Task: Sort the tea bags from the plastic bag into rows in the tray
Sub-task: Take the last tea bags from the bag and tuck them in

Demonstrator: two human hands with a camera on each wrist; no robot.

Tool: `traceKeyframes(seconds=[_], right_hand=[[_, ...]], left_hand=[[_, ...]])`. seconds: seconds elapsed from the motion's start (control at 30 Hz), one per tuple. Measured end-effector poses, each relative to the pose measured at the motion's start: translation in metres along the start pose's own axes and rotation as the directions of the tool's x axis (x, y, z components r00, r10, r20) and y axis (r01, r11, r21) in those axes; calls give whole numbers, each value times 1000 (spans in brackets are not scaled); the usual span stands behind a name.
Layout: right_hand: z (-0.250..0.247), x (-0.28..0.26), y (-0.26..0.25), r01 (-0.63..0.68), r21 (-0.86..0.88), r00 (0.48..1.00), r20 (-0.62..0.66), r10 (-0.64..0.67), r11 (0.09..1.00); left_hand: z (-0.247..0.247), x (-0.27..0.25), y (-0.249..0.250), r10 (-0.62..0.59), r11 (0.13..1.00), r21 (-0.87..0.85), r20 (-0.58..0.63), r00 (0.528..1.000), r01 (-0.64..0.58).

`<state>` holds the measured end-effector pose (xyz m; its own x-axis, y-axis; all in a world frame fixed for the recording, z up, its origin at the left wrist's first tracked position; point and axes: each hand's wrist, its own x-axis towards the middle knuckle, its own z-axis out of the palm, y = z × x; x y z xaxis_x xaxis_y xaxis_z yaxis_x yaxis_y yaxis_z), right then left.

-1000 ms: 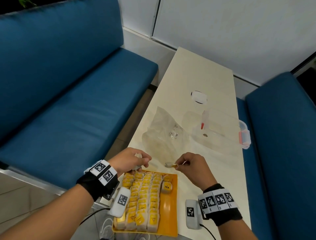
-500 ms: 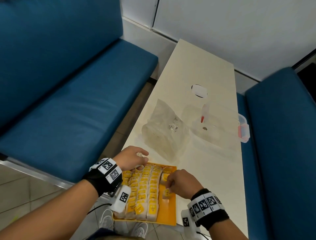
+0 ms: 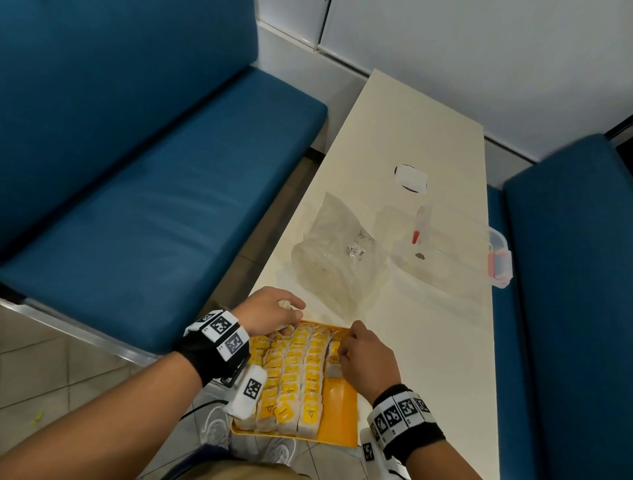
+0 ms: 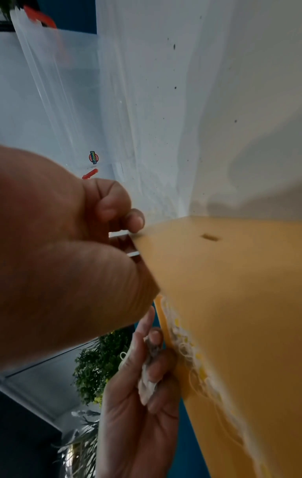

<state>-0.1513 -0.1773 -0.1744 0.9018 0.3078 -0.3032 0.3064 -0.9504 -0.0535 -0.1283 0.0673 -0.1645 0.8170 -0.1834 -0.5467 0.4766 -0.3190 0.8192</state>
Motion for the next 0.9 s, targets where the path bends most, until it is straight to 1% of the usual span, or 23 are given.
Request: traceKeyframes(seconds=[0.33,0.4,0.5,0.63,0.73,0.8,0.87,0.9], right_hand=[[9,2,-8,-32,-133,999,-30,29,991],[9,3,-9,-52,-141,998,-40,47,989],[7,0,-10,-56,-125,996,-72,47,991],[-6,-4,-11,-44,-58,988,-153,35,997],[-19,-5,-12,-26,20,972,-233,30,999],[-28,-4,-15,-20,111,954,-294,52,994],[-40,-2,-22,35,252,958,-283,39,967],[-47,-1,-27,74,338,963,-267,21,938]], left_hand=[[-1,-4,3,-24,997,-76,12,1000,25],[-1,-5,3,-35,988,-150,24,999,39],[-1,-7,3,-73,943,-319,62,995,89],[-1,-9,7,-112,856,-491,132,985,163],[1,-11,11,-135,778,-596,149,980,198],[2,-13,14,-144,728,-650,164,976,217],[4,-13,17,-139,696,-681,182,973,227],[5,-13,17,-136,691,-686,187,973,228]])
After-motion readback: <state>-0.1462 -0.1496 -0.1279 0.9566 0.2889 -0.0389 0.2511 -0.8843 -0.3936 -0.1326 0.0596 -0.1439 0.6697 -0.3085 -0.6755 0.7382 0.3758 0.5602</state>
